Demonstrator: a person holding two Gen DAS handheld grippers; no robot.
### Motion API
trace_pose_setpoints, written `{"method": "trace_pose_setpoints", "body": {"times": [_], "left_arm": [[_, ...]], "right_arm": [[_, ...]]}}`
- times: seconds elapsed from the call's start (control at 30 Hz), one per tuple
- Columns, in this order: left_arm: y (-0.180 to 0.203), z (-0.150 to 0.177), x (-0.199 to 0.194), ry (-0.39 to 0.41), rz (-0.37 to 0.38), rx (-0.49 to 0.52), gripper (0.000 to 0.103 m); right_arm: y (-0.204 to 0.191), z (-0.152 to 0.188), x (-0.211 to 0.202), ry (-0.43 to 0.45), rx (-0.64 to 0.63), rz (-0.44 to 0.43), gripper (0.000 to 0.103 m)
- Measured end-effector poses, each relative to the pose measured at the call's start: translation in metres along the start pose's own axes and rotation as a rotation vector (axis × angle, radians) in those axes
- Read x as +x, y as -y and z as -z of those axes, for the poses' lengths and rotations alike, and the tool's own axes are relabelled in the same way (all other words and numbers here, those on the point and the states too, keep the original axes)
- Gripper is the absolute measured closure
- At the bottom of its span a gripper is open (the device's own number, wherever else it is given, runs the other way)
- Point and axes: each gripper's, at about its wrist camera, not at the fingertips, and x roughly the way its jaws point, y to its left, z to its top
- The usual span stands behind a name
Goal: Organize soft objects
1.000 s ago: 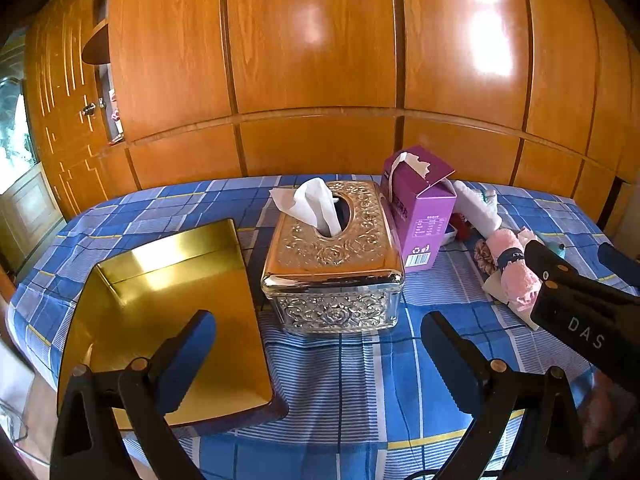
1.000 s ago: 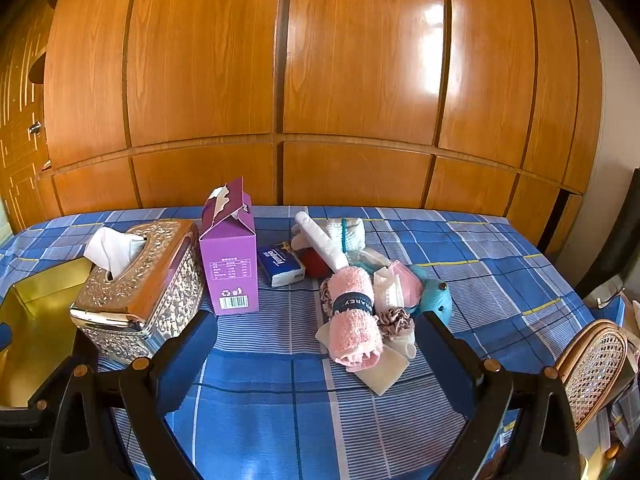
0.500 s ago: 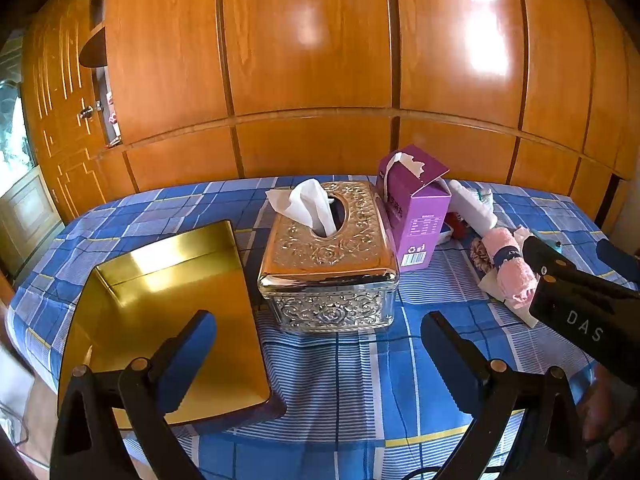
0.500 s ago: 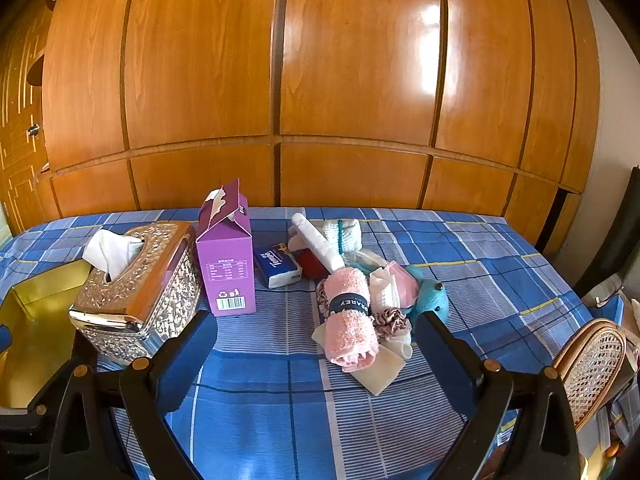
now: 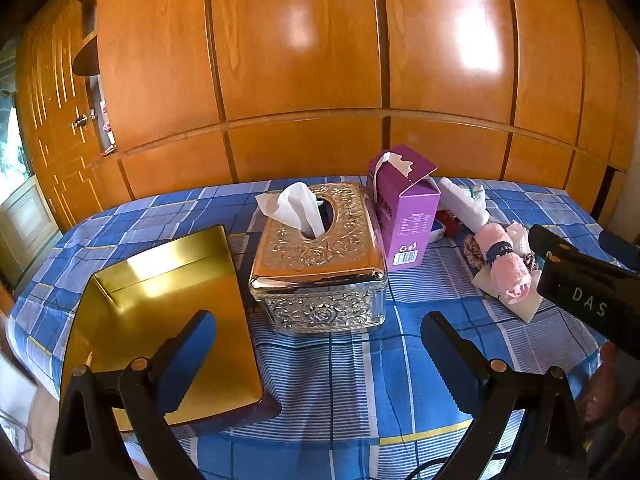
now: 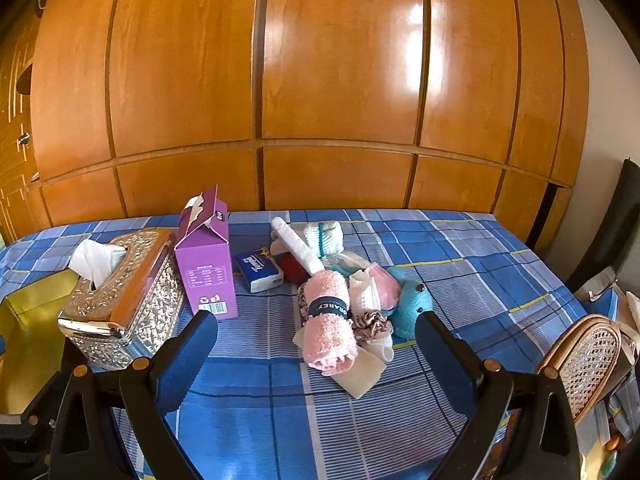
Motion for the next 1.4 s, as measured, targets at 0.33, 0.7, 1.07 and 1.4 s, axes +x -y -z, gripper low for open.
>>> {"method": "trace_pose_setpoints", "body": {"times": [0.33,0.7,1.07,1.4], "left_arm": [[0.012,-0.002,0.0,0.003,0.035,0.05,0.0],[0.043,-0.023,0.009,-0.054,0.287,0.125,0.0],[0.136,-0.044,0.068,-0.21,0.481,0.266,0.025],[0.206,-0.056,0.153,-0.352,0.471,0.314,0.034]], "right_arm": [[0.032,-0.006,0.005,0.001,0.037,0.061,0.001],[0.106,-0.013,0.019,-0.02,0.143,0.181,0.001],[0.171,-0.014,0.023,-0.035,0.207,0.262,0.001],[0.177,-0.011,0.046,-0.107,0.19,0.19,0.001]]}}
